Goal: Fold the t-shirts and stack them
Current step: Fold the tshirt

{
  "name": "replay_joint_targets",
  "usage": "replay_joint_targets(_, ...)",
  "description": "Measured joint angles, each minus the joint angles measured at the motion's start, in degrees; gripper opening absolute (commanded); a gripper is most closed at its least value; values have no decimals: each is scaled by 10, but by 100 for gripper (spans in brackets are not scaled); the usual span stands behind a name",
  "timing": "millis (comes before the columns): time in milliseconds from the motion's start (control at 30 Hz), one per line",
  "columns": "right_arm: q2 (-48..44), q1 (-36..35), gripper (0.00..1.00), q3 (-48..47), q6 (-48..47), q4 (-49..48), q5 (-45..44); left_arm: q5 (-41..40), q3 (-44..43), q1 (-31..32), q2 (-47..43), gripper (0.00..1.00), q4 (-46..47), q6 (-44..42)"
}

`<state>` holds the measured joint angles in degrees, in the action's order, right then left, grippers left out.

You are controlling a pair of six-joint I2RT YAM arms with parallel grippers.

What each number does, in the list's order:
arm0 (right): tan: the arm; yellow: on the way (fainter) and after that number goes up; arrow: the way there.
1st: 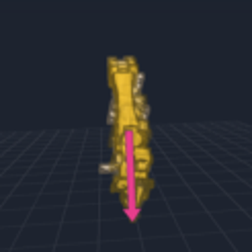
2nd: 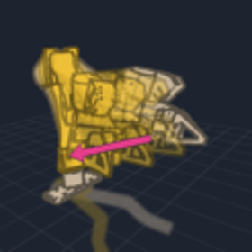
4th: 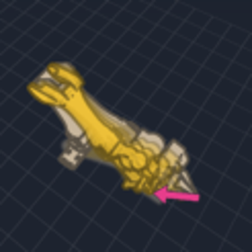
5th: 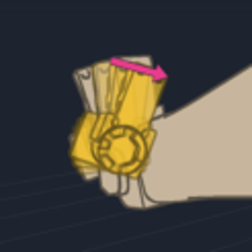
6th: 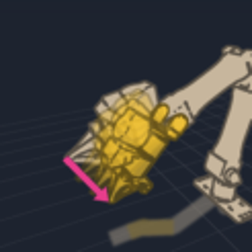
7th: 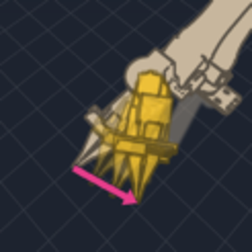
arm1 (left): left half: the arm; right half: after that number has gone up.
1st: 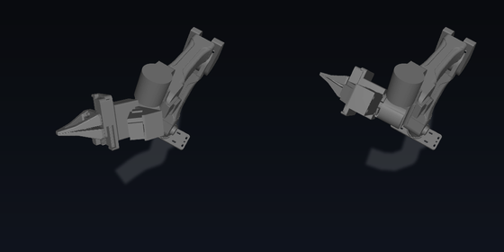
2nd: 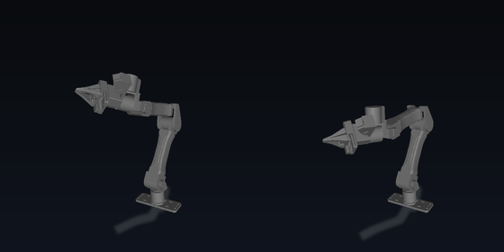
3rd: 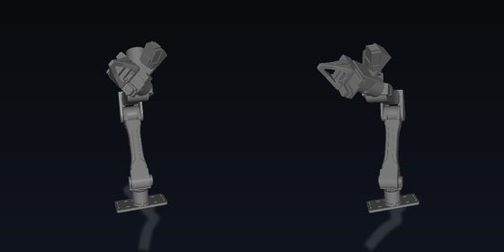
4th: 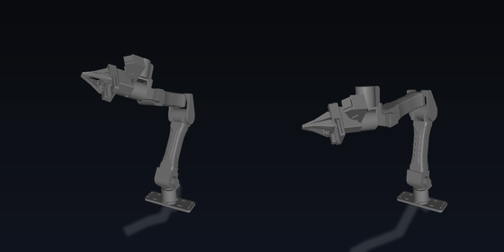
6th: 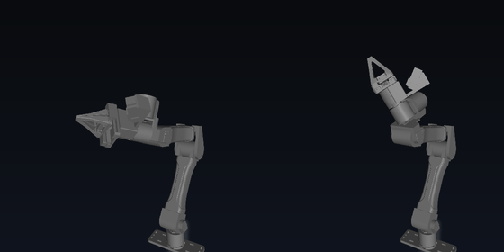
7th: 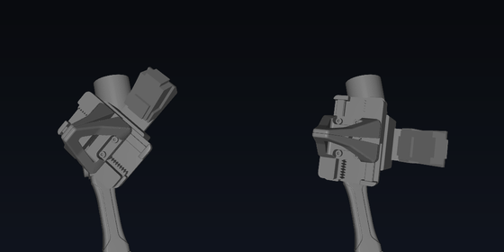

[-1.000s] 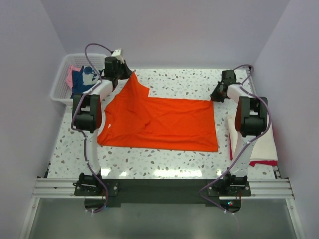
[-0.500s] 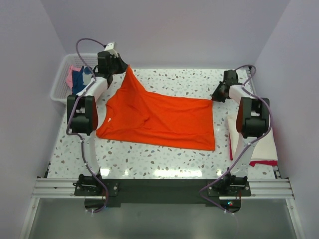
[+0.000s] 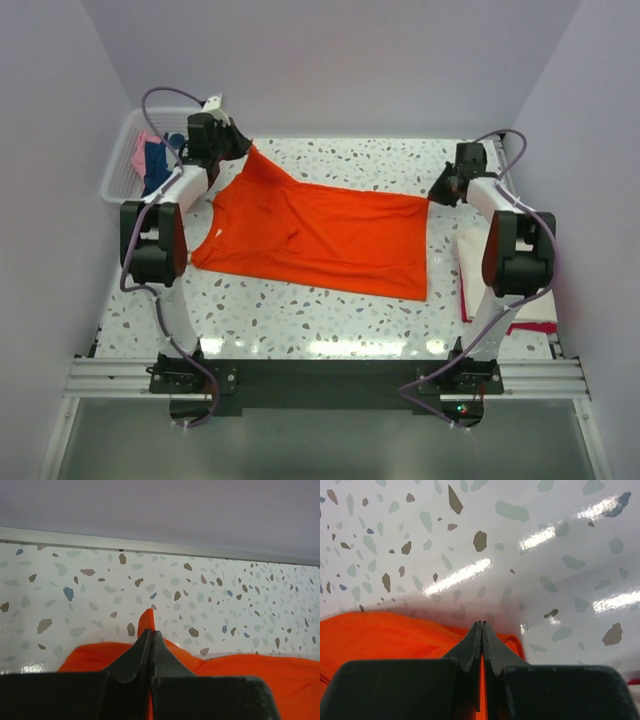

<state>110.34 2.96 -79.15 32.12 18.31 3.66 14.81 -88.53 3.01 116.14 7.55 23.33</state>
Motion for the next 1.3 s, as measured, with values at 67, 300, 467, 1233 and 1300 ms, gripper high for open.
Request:
replay_joint_targets(67,-21,0,0,19,0,0,2,-2,24,0,-16,0,0,2)
replay_joint_targets(300,-100,0,0,96,0,-3,3,-32,115,-2,-115,0,-12,12)
replay_joint_targets(467,-147,0,0,145,0,-3,3,-56,180,-7,-193,0,-13,32)
replay_joint_targets(1233,-242,0,0,273,15,-2,-9,-161,351,-19,-347,0,-112,130)
replay_joint_targets(1300,-245,0,0,280,17,-4,-9,-166,351,-21,-354,0,-125,132)
